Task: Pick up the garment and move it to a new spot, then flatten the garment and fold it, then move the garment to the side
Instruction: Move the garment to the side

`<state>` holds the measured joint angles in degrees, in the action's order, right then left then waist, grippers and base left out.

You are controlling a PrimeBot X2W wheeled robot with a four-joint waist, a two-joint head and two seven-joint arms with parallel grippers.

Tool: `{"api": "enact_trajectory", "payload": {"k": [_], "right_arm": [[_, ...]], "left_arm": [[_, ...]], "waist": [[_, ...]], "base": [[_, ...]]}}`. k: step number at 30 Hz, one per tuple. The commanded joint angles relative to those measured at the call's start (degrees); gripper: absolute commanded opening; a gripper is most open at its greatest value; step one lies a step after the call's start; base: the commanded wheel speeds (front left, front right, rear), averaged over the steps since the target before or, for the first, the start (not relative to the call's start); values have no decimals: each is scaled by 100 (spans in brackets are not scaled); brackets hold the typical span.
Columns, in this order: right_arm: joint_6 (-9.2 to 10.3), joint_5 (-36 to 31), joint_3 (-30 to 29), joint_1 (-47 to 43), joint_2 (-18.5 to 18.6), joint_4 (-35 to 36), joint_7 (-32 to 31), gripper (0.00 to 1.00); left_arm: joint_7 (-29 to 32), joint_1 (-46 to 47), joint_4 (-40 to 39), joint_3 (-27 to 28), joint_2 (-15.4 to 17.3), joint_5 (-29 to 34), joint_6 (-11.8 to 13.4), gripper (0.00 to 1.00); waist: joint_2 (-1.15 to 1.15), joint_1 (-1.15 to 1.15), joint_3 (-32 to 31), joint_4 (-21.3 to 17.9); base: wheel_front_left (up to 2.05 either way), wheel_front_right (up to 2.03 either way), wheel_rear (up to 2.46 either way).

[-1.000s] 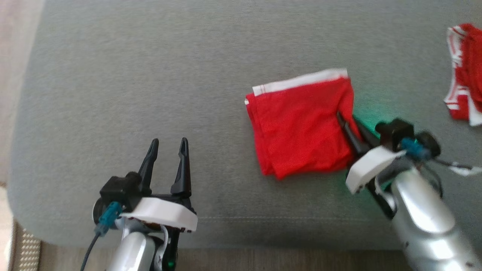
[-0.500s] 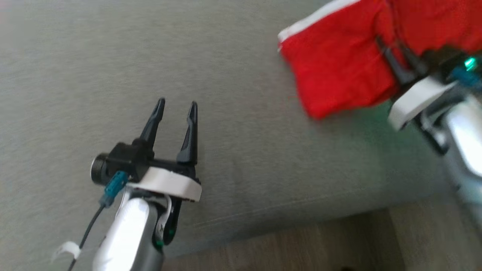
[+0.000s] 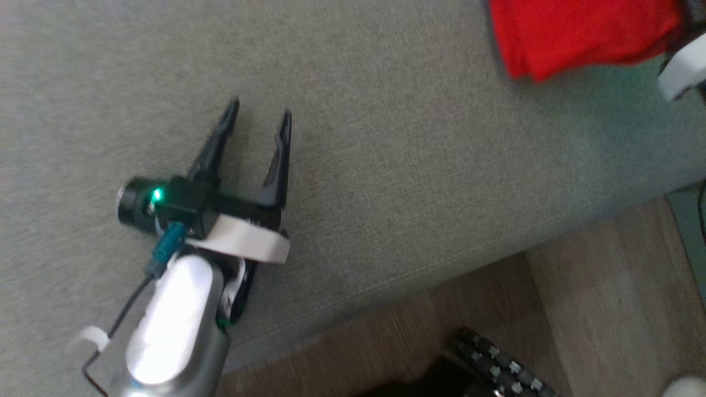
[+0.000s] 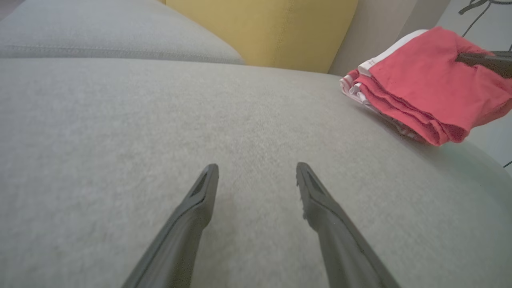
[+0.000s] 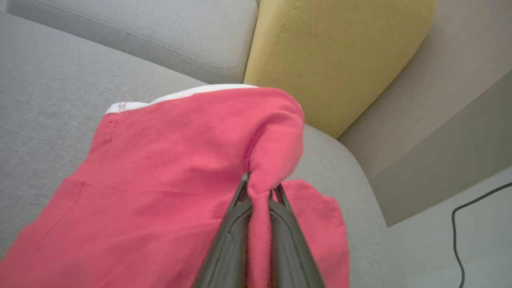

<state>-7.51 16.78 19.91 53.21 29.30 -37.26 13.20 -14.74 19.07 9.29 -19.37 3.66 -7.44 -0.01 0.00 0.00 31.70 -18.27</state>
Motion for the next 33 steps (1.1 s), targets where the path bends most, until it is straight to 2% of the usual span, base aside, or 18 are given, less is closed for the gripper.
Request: {"api": "enact_trajectory", "payload": {"k": [1,13,14,15,22,30,33], "right_arm": [[2,54,-116,121,215,61,93,0],[2,-171,-748,201,289,-26,177,0],[2,-189,-783,185,278,6,177,27],[2,-182,-825,170,267,32,178,99],[2,-228,-1038,5,222,254,179,100],[2,-311,-1081,-76,160,624,146,100],[2,-288,-1076,-157,11,889,49,100]], "left_arm": [[-26,188,-82,208,81,60,-33,100],[-26,406,-161,402,217,146,-33,100],[-26,414,-164,419,219,139,-32,100],[-26,425,-166,433,219,133,-34,100],[-26,433,-139,465,141,60,-54,100],[-26,348,-157,514,-2,-125,-57,100],[-26,260,-196,566,-44,-244,-34,100]], "waist": [[0,0,422,-237],[0,0,951,-229],[0,0,961,-223],[0,0,967,-214],[0,0,763,-111],[0,0,200,111],[0,0,-125,262]], "base": [[0,0,0],[0,0,0],[0,0,0],[0,0,0],[0,0,0],[0,0,0],[0,0,0]]}}
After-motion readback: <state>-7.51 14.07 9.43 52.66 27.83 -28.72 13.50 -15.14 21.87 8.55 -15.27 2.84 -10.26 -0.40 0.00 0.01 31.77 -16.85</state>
